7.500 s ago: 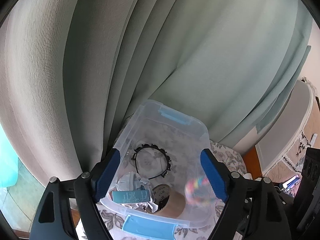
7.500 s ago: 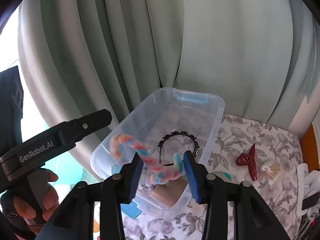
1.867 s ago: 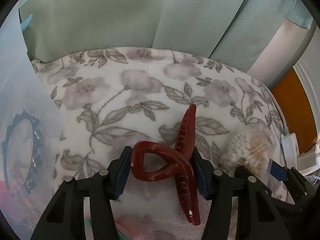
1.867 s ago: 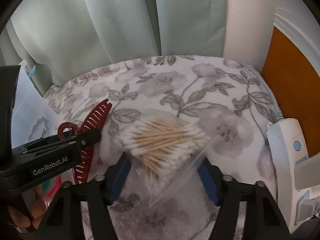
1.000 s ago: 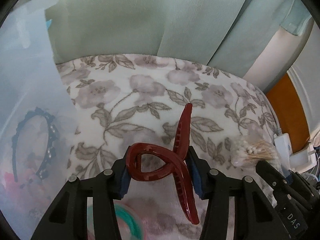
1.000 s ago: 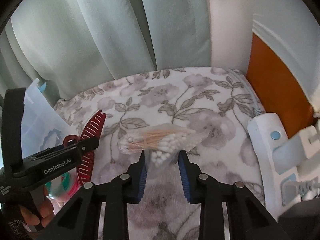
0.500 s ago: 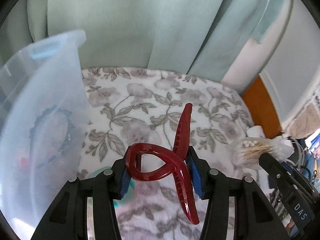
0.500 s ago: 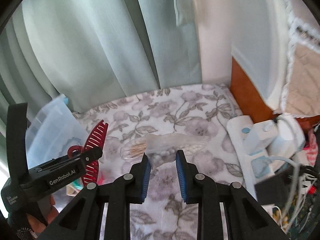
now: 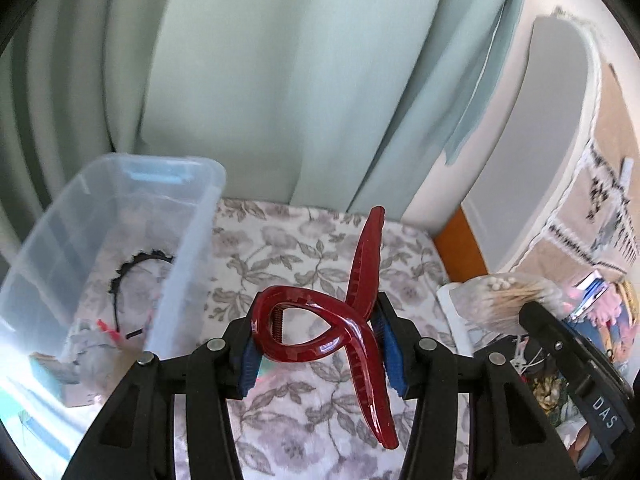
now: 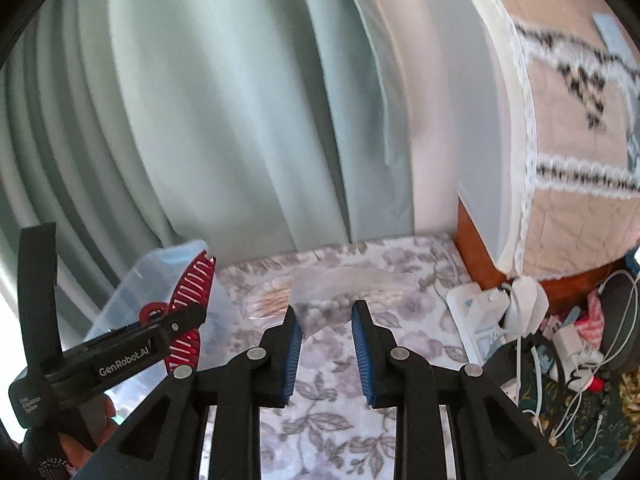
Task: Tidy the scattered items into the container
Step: 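Carry the red clip and swab bag over the clear box with both tools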
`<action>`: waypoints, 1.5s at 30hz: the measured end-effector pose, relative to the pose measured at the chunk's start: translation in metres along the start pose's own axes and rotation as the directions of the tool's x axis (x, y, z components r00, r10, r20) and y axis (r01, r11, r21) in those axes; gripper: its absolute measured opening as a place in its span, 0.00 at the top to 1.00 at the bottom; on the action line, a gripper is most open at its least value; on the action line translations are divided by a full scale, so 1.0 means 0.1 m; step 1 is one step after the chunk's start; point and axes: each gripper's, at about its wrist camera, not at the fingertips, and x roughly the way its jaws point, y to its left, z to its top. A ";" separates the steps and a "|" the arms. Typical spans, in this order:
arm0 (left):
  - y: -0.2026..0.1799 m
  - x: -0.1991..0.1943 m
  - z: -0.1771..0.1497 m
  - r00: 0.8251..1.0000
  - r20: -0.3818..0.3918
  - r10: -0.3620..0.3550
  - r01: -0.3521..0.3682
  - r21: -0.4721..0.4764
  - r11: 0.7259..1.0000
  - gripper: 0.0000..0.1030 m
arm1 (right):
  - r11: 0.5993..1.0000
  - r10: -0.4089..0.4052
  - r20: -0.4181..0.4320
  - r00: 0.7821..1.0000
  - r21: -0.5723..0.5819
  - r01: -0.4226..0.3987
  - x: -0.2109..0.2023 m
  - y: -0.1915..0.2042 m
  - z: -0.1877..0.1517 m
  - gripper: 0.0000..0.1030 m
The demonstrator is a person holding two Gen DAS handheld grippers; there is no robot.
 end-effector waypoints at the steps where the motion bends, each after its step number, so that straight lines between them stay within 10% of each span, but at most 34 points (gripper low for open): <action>1: 0.03 -0.07 0.01 1.000 0.010 -0.001 0.001 -0.003 1.000 0.49 | 1.000 0.005 0.011 1.000 -0.008 -0.005 -0.05 0.05 0.02 0.74; 22: 1.18 -1.09 0.13 0.979 0.192 0.071 -0.041 -0.154 0.987 0.49 | 0.953 0.189 0.079 0.979 -0.254 -0.164 -0.41 1.66 0.12 0.75; 45: 2.05 -0.81 -0.03 0.986 0.079 0.150 -0.125 -0.262 0.957 0.49 | 0.896 0.227 -0.157 0.961 -0.352 -0.269 0.43 2.45 -0.26 0.75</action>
